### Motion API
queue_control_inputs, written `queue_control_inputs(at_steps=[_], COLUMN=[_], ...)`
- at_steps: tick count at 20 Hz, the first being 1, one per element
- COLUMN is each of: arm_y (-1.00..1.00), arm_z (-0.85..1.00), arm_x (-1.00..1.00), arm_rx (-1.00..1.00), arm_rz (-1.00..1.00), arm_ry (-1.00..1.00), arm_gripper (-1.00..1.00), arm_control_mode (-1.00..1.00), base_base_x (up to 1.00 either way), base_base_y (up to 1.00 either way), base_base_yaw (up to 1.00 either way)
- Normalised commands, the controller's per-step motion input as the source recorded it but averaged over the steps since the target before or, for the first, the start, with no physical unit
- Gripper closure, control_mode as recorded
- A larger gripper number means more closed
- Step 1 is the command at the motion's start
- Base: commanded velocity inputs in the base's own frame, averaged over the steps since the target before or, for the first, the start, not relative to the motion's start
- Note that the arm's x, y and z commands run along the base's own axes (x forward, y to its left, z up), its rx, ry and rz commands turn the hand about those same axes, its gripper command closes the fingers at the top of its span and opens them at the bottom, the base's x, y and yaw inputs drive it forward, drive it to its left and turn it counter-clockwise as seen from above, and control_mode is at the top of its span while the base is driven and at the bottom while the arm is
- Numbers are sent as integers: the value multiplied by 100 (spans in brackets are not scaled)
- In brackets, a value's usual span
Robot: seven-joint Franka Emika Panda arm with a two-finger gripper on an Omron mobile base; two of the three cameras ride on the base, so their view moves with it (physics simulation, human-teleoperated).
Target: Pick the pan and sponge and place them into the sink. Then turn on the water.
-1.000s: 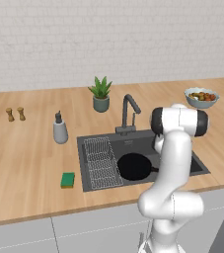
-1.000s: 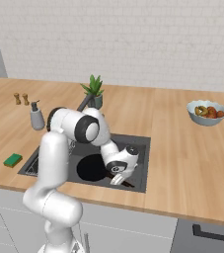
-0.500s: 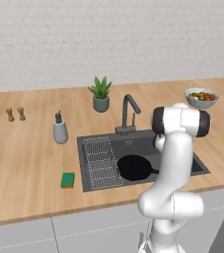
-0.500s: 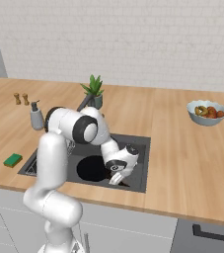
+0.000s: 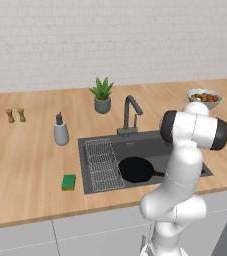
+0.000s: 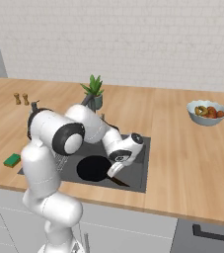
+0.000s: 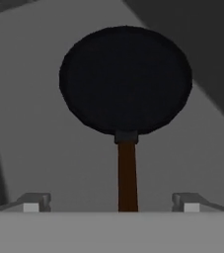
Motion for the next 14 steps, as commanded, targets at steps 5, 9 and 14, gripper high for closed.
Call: queue_control_inputs(at_steps=[5,9,14], arm_y=[-7,-1,15], arm_z=[100,94,83], arm_x=[-6,-36,-53], arm_rx=[10,6,-1], arm_rz=[0,0,0], arm_ry=[2,-4,-6], arm_gripper=[-100,-100,-100], arm_control_mode=[-100,-100,-100], base_base_x=[0,0,0], base_base_y=[0,0,0], base_base_yaw=[0,0,0])
